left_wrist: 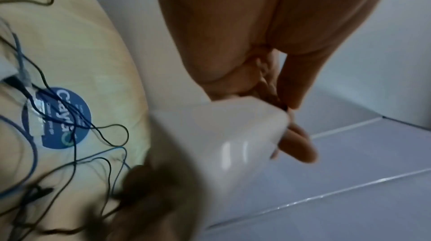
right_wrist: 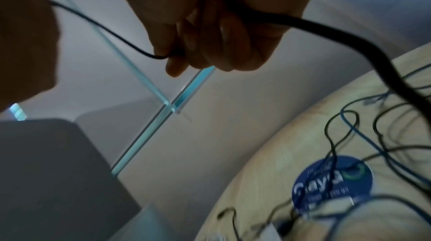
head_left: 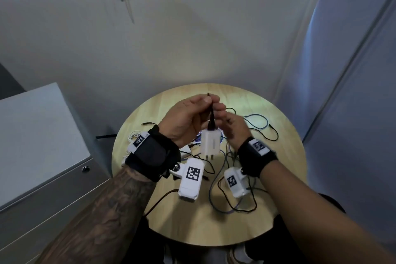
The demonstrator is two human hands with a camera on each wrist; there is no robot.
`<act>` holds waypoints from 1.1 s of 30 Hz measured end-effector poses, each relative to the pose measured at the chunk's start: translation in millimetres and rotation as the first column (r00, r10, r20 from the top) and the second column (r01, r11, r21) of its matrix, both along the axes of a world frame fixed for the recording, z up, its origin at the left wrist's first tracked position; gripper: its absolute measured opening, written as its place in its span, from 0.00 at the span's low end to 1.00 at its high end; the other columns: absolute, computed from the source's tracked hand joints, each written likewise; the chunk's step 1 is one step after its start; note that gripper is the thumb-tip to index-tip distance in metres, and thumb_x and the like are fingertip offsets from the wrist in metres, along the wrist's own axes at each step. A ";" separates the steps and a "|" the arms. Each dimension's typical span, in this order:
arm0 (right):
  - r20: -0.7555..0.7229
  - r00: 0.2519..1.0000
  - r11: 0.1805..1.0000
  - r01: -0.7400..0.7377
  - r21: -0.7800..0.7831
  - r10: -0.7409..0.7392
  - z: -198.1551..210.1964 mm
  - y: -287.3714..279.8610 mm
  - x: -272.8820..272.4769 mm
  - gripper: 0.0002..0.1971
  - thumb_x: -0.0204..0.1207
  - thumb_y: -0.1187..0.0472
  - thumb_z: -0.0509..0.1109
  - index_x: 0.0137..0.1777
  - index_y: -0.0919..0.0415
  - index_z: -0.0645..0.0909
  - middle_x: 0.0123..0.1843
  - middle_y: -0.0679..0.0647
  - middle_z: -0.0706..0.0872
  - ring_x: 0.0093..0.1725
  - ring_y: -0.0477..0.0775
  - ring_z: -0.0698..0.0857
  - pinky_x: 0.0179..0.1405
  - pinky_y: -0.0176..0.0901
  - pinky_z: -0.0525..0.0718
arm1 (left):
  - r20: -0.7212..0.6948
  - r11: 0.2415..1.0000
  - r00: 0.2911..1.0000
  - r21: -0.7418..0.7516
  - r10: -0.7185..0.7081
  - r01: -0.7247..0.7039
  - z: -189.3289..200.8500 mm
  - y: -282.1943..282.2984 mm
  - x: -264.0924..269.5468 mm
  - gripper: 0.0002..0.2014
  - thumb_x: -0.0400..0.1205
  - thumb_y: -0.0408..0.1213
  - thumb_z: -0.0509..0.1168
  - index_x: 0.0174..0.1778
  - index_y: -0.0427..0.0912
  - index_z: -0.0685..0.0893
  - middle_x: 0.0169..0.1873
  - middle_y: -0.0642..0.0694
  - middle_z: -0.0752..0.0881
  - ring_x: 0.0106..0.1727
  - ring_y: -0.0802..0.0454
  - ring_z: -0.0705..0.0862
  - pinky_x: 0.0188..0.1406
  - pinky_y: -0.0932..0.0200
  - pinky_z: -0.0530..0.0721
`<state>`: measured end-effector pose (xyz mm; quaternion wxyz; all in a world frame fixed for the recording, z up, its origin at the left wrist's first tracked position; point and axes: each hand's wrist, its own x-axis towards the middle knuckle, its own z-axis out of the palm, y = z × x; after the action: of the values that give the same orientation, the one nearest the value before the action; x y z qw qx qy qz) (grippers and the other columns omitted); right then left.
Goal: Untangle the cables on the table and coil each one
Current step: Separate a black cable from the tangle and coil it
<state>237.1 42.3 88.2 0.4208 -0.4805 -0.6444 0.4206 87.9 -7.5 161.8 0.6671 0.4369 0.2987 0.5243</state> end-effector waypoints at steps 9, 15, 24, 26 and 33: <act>0.087 0.981 0.984 -0.170 -0.052 0.174 -18.0 -52.9 -3.8 0.12 0.84 0.56 0.67 0.40 0.45 0.87 0.42 0.48 0.91 0.41 0.44 0.85 0.46 0.43 0.81 | 0.084 0.912 0.909 -0.087 0.408 -0.401 -37.1 37.0 -11.1 0.09 0.88 0.30 0.57 0.48 0.34 0.83 0.43 0.41 0.91 0.45 0.47 0.92 0.52 0.53 0.88; 0.036 0.973 0.972 -0.227 -0.055 0.229 2.7 -61.8 11.2 0.09 0.82 0.62 0.69 0.45 0.61 0.90 0.27 0.38 0.87 0.30 0.37 0.83 0.36 0.24 0.75 | 0.139 0.860 0.851 -0.147 0.507 -0.488 -54.4 43.6 -25.6 0.09 0.88 0.29 0.58 0.48 0.33 0.82 0.40 0.41 0.91 0.42 0.49 0.92 0.49 0.55 0.89; -0.181 0.981 0.994 -0.060 0.087 0.075 49.0 -47.9 30.1 0.10 0.79 0.73 0.66 0.38 0.68 0.85 0.21 0.39 0.80 0.21 0.38 0.76 0.23 0.24 0.69 | -0.435 0.991 0.891 0.025 0.132 -0.134 -67.0 -4.8 -1.6 0.13 0.89 0.32 0.56 0.44 0.33 0.83 0.33 0.42 0.82 0.32 0.49 0.76 0.37 0.61 0.76; -0.158 0.987 0.994 -0.022 0.103 0.039 46.7 -45.4 30.6 0.08 0.79 0.70 0.69 0.39 0.68 0.85 0.24 0.39 0.82 0.23 0.37 0.78 0.25 0.22 0.71 | -0.401 0.996 0.914 -0.039 0.061 -0.083 -70.0 -18.6 6.1 0.16 0.90 0.35 0.54 0.43 0.34 0.84 0.30 0.42 0.80 0.29 0.51 0.73 0.37 0.58 0.76; -0.037 0.999 0.999 0.027 0.035 -0.026 -8.9 -43.7 18.0 0.06 0.81 0.61 0.71 0.43 0.56 0.88 0.41 0.49 0.91 0.42 0.42 0.85 0.46 0.31 0.80 | -0.026 0.977 0.999 -0.213 -0.025 0.019 -74.6 -53.9 5.4 0.14 0.86 0.32 0.50 0.44 0.34 0.80 0.28 0.45 0.72 0.29 0.51 0.66 0.37 0.54 0.72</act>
<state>255.0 -1.4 79.2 0.4464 -0.4738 -0.6374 0.4123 93.3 -61.5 87.2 0.7115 0.3738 0.3578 0.4755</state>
